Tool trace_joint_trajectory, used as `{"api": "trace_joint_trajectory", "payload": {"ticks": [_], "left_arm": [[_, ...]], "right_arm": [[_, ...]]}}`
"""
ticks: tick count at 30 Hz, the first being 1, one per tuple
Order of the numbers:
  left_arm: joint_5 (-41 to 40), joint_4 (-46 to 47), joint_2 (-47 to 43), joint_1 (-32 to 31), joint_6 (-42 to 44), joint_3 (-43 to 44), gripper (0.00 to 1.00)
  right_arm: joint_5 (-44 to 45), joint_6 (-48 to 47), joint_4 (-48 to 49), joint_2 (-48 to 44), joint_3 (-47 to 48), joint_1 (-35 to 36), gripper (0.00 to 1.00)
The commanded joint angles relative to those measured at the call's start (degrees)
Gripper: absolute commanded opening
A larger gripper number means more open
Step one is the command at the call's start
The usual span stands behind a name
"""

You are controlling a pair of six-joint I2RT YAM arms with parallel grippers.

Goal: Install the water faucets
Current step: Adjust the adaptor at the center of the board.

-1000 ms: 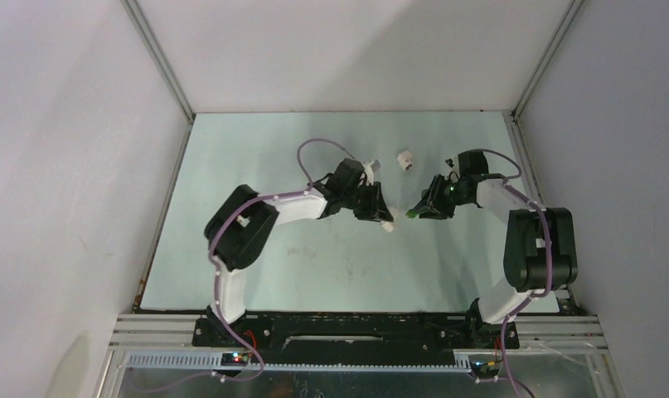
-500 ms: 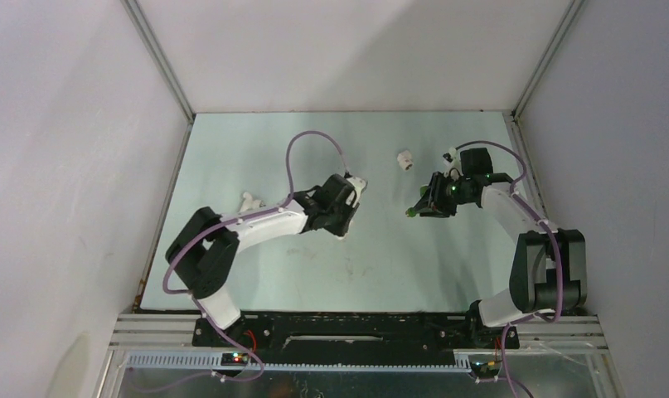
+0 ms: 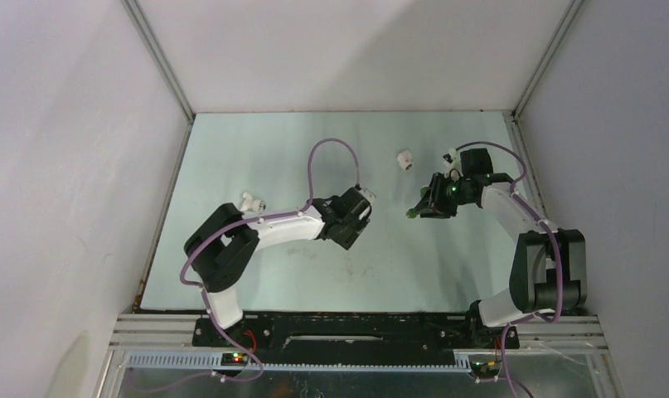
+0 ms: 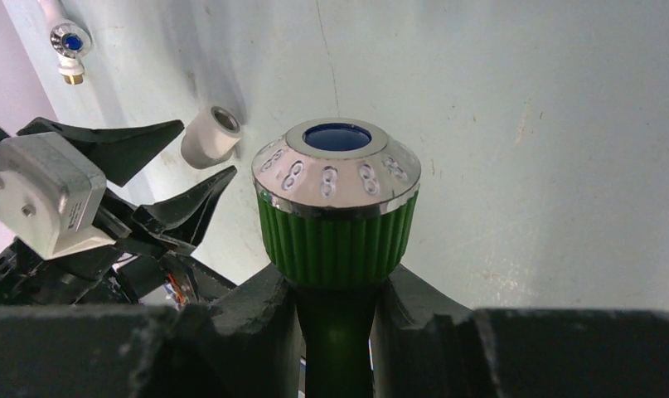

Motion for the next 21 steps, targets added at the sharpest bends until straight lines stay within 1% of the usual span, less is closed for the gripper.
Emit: {"api": "trace_joint_trajectory", "payload": {"ticks": [1,3,4,5,6,7,10,14,17,21], "left_arm": [[3.7,3.8,-5.1,1.6,-5.5,-4.7,0.72],[8.2,8.5,-8.4,3.4,-8.7,-8.9,0.73],[10.8,11.2,-10.2,4.3,-10.2,-11.0,0.81],[13.4,14.3,-11.7,5.2,-11.4,-13.1,0.84],[15.3,18.1,-12.9,6.0,-12.2,-14.8,0.85],[17.6,19.9,-13.7,6.5,-12.7,-16.1,0.85],[19.3,21.8,-13.3,7.5,-12.9,-16.7,0.85],[21.4,23.6,-10.4,9.3,-12.7,-15.6,0.85],[25.0,24.7,-7.9,10.6,-12.2,-14.2,0.83],[27.0,22.9,-4.8,10.6,-10.4,-10.9,0.77]], "right_arm": [[-0.6,-1.2,0.2,-0.7,2.0,-0.2,0.00],[-0.5,-1.4,-0.1,-0.7,2.0,-0.2,0.00],[-0.6,-1.4,-0.1,-0.7,2.0,-0.2,0.00],[-0.6,-1.5,-0.2,-0.6,2.0,-0.2,0.00],[-0.7,-1.6,-0.2,-0.6,2.0,-0.2,0.00],[-0.7,-1.6,-0.2,-0.5,2.0,-0.2,0.00],[-1.1,-1.5,-0.2,-0.4,2.0,-0.2,0.00],[-1.5,-1.6,-0.5,-0.4,1.9,-0.3,0.00],[-1.5,-1.7,-0.7,-0.5,2.0,-0.4,0.00],[-1.7,-1.6,-0.8,-0.7,2.0,-0.6,0.00]]}}
